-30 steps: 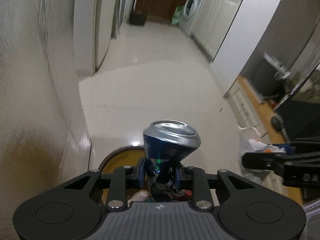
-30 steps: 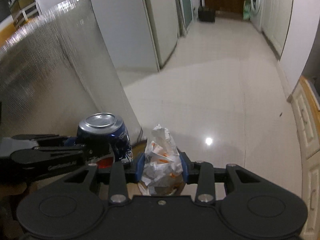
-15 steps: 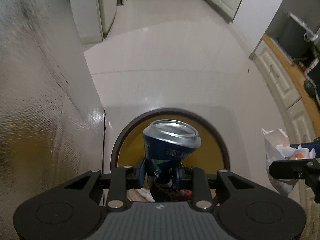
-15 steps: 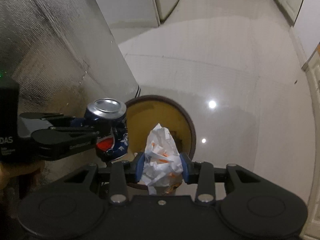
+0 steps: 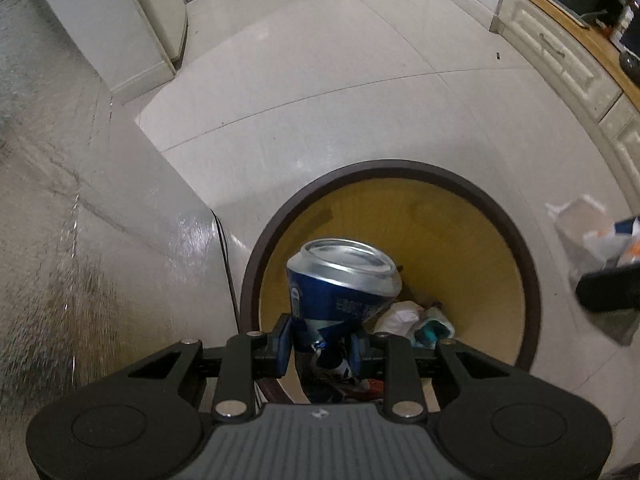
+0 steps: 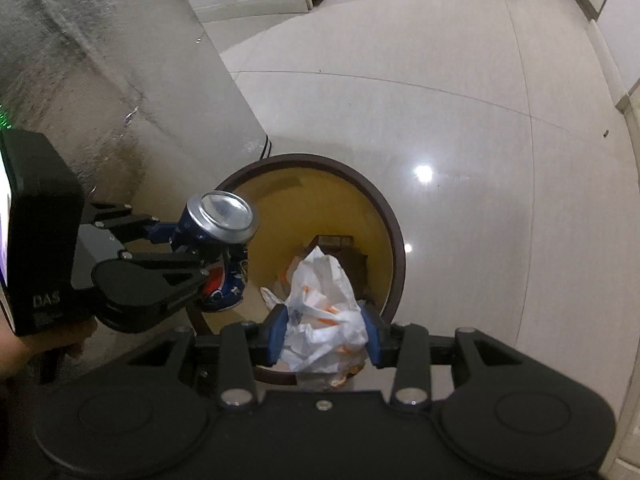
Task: Collect trash
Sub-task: 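Open the left tool to drop the can while the right tool drops the paper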
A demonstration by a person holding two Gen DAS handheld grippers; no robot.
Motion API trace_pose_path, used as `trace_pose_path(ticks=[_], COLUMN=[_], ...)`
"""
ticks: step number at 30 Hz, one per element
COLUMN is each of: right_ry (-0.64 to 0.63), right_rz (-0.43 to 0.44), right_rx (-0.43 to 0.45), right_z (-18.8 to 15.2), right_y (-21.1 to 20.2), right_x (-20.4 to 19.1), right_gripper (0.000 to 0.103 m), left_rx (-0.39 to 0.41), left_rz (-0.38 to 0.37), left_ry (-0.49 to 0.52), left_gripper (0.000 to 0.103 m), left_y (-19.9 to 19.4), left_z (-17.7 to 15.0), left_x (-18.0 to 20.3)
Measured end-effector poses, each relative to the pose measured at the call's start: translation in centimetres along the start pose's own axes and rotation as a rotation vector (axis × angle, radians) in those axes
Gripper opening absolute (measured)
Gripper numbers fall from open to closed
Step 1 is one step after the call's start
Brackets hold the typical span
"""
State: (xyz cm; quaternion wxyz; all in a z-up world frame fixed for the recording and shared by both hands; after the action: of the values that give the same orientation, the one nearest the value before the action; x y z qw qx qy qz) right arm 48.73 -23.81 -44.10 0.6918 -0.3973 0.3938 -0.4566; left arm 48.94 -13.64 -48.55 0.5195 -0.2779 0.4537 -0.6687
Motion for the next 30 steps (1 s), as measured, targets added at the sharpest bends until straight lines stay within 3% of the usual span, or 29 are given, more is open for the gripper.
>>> trace_pose_path(ticks=[7,11,16,25,30], right_ry=[0.007,0.003,-0.017,-0.035,-0.050], right_rz=[-0.027,-0.034,-0.025,-0.041,-0.062], right_rx=[-0.009,-0.027,-0.044,-0.029,-0.019], right_z=[0.4,0.5,0.7,1.8,2.0], right_y=[1.7,3.1,4.4,5.0,5.0], right_x=[0.9,0.9,0.3,0.7,1.3], right_gripper=[0.041,0.041,0.042,0.045,0.054], left_rx=[-0.053,-0.075,-0.079,-0.065,-0.060], left_rz=[-0.016,-0.009,-0.011,-0.020,-0.030], left_ry=[-0.029,-0.061,-0.088,-0.090,-0.095], left_gripper=[0.033,0.045,0.045,0.064,0.072], left_y=[2.3,3.1,3.1,2.5,2.0], left_z=[-1.3,-2.0,-2.1,-1.3,-0.9], left_x=[-0.7,-1.5,-2.2,-2.9,-3.1])
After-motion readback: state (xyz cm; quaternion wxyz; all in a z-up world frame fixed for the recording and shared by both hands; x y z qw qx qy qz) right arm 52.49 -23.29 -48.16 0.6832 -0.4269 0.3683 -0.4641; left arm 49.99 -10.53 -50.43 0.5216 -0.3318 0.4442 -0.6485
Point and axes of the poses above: each gripper's, at about its wrist camera, not at the fingertips, and y roughly the way its jaws point, x to its right, z to its top, the point moved 10 cm from there along y, roughly the way its jaws point, and after that the axes turned 8 degrees about x, right-handed, at the moved point
